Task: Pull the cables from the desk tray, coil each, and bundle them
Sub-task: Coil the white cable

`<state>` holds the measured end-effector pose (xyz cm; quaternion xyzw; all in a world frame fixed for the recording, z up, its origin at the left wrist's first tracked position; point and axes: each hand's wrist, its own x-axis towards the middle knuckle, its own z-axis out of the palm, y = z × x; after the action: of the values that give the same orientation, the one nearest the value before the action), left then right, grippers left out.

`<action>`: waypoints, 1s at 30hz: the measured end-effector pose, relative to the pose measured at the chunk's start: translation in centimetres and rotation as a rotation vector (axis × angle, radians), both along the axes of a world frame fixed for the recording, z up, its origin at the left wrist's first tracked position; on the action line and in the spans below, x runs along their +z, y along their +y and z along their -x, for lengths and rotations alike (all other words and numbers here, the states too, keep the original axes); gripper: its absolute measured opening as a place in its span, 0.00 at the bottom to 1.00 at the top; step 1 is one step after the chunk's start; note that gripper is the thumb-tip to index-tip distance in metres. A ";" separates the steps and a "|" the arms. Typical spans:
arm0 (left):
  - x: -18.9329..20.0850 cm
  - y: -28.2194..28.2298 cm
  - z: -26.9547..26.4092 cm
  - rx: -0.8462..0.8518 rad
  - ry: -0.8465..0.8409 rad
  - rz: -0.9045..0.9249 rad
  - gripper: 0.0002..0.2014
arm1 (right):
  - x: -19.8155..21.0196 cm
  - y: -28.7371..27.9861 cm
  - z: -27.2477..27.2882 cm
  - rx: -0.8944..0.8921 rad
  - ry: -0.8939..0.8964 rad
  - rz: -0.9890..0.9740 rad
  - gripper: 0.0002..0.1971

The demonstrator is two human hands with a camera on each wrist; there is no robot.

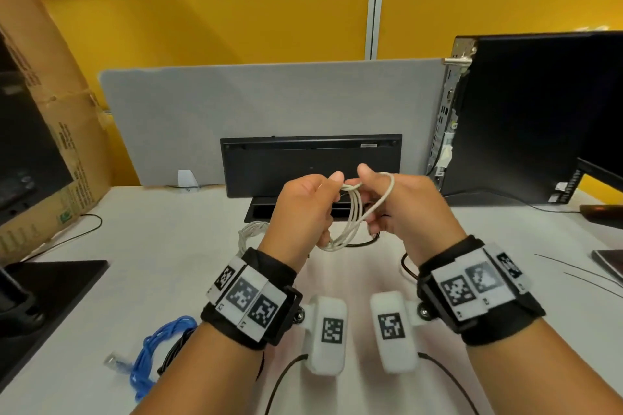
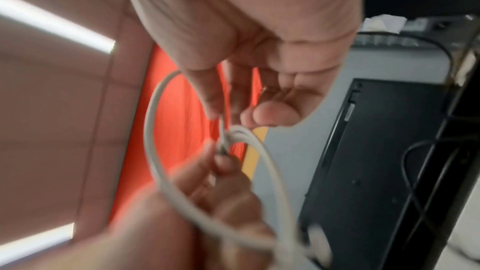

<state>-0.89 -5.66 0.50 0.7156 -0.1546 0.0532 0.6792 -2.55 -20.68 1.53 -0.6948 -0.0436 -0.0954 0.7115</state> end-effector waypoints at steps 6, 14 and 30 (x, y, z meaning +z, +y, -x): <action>0.1 -0.2 0.0 0.100 -0.026 -0.104 0.20 | 1.7 -1.8 1.0 0.215 0.161 -0.477 0.11; 0.7 0.2 0.2 0.198 -0.125 -0.162 0.18 | 2.5 -2.4 1.8 -0.052 -0.032 0.016 0.17; 1.7 -0.6 1.9 -0.151 0.201 0.452 0.17 | 0.0 -1.3 1.1 -0.227 -0.553 0.928 0.06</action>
<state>-2.75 -6.30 2.16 0.5338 -0.1236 -0.0360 0.8358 -3.61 -22.01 1.55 -0.8850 -0.1911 -0.3211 0.2777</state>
